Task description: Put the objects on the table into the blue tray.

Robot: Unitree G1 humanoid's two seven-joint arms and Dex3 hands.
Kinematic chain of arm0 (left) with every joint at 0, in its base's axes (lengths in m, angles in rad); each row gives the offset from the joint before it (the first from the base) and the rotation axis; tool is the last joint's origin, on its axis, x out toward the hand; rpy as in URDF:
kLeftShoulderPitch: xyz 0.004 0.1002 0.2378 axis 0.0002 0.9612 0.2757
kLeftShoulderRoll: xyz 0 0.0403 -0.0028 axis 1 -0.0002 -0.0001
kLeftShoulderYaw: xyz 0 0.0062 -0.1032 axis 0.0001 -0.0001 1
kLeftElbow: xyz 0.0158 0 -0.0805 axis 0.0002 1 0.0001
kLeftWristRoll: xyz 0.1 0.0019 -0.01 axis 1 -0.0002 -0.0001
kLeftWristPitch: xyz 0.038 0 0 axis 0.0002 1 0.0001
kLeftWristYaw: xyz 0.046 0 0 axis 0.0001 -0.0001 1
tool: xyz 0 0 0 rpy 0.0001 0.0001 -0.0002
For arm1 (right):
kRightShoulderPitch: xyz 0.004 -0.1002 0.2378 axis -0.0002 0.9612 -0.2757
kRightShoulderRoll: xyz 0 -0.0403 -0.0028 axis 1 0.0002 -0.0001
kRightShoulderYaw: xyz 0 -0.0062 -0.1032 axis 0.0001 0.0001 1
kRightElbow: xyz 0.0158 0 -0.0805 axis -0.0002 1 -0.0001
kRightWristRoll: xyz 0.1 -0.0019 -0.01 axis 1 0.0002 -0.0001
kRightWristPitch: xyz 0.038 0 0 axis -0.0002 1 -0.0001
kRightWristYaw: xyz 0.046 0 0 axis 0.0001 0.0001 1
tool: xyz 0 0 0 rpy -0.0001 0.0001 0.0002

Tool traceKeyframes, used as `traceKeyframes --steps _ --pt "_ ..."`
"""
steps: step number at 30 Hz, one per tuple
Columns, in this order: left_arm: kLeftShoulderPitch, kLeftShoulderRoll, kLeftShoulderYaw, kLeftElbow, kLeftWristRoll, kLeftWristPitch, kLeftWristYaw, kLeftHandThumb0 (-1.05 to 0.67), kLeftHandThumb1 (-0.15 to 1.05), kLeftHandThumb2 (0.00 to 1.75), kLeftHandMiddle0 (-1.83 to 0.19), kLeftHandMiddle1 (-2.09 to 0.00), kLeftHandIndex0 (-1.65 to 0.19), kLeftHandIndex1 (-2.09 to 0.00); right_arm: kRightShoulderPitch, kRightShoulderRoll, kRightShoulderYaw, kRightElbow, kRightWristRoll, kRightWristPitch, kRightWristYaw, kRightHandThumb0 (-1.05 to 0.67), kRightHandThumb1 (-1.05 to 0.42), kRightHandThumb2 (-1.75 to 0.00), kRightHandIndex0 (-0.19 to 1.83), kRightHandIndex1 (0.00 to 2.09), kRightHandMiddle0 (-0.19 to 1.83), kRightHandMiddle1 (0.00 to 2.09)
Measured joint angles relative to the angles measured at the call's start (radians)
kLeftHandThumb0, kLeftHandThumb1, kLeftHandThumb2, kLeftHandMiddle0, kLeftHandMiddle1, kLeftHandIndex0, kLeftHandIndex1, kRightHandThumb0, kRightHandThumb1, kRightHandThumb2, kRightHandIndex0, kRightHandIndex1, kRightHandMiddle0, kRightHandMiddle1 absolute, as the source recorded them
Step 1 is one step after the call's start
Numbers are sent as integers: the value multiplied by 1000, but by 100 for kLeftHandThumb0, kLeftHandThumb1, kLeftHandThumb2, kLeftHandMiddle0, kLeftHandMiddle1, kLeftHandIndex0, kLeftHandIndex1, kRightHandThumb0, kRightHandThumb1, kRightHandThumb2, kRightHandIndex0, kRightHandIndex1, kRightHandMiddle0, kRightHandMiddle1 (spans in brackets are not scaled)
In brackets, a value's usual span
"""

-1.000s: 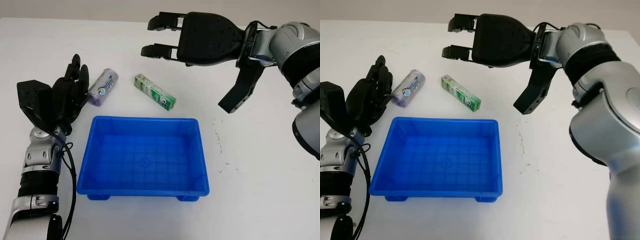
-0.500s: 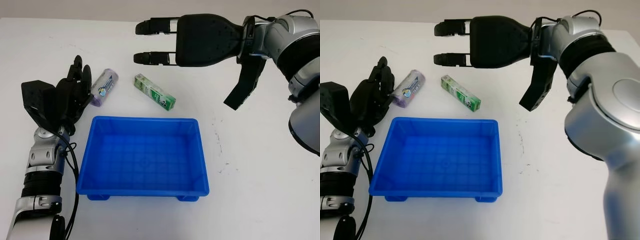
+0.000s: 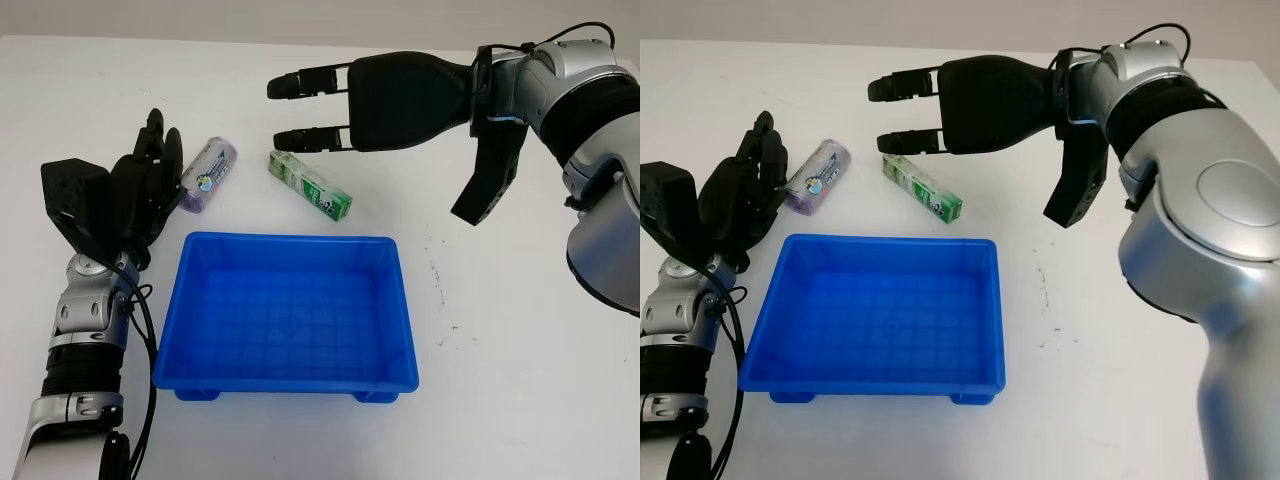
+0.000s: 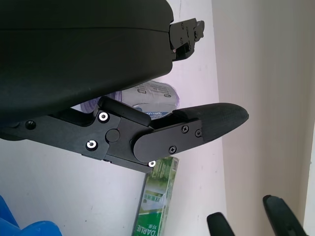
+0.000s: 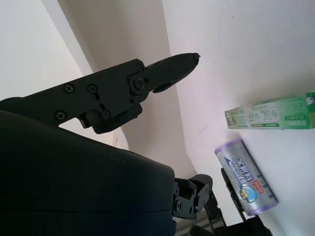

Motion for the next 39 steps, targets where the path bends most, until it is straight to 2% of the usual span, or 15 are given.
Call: traceKeyframes --steps 11,27,33,39 --pt "27 0 -4 -31 20 14 30 -77 105 72 19 0 19 0 23 29 62 17 -20 15 -8 -42 -85 -5 -1 43 -12 53" --pt "42 -1 -3 -53 9 19 27 -78 105 70 19 0 19 0 70 57 92 23 -25 21 -15 -44 -82 -5 11 39 -3 56" --pt "44 -1 -3 -71 10 31 28 -78 105 72 19 0 19 0 94 74 103 26 -26 21 -13 -42 -84 -6 8 38 -2 57" --pt "65 -1 -3 -124 11 62 38 -78 105 71 19 0 19 0 116 79 110 32 -26 31 -23 -37 -84 -6 25 49 16 69"
